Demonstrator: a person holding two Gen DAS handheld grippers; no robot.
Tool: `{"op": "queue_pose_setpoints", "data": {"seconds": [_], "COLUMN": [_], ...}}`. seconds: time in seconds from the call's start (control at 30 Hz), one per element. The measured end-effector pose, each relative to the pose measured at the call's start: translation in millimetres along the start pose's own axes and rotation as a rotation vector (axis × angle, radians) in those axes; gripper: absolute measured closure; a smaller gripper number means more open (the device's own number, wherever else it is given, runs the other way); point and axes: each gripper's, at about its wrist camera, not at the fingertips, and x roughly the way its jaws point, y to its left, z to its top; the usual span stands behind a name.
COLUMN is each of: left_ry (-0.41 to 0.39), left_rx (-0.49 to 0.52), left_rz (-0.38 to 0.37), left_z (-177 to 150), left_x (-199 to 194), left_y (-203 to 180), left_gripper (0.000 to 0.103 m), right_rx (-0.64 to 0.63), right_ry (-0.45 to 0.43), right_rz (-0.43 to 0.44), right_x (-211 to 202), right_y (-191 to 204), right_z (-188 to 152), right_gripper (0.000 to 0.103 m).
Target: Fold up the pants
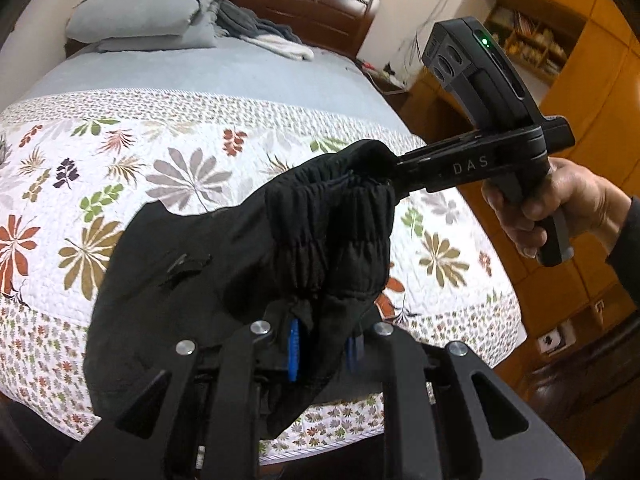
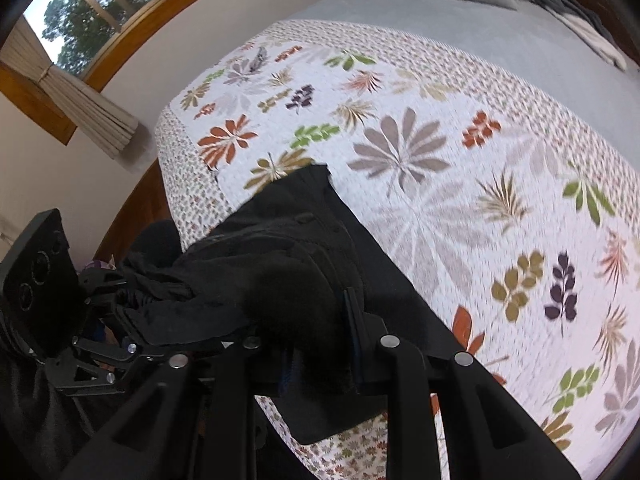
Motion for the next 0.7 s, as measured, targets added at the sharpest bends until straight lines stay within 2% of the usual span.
{"op": "queue_pose_setpoints", "data": {"seconds": [0.23, 0.33, 0.37, 0.43, 0.53, 0.57, 0.63, 0.7], "left_ry": [0.041, 0.054, 0.058, 0.063, 0.066, 0.067, 0.069, 0.069], "left_rx": [0.071, 0.094, 0.095, 0.094, 0.106, 0.112, 0.124, 0.139], "left_rz": [0.033, 0.043, 0.043, 0.043, 0.047, 0.048, 0.052, 0.059], "left_z": [-18, -25, -27, -31, -36, -37, -39, -42], "left_x": [27, 36, 38, 43, 47, 48, 51, 52], "left_y": [-19, -24, -24, -24, -25, -26, -27, -29], "left_gripper": [0.088, 0.088, 0.088, 0.088, 0.088, 0.088, 0.087, 0.087], "right_rx": [0.065, 0.131, 0.197, 0.294, 0.503, 0.585, 0.663, 0.733], "right_ry": [0.005, -0.012, -0.031, -0.066, -0.133, -0.154, -0.188, -0.232], "right_rz": [-0.011, -0.017, 0.007, 0.057, 0.205, 0.279, 0.385, 0.482], "right_x": [15, 16, 15, 12, 11, 14, 18, 24], "right_y": [-25, -37, -45, -56, -73, -76, -74, -71], "right_z": [-32, -47, -59, -76, -115, -131, -148, -162], "right_gripper": [0.077, 0.064, 0.054, 0.046, 0.031, 0.024, 0.021, 0.010]}}
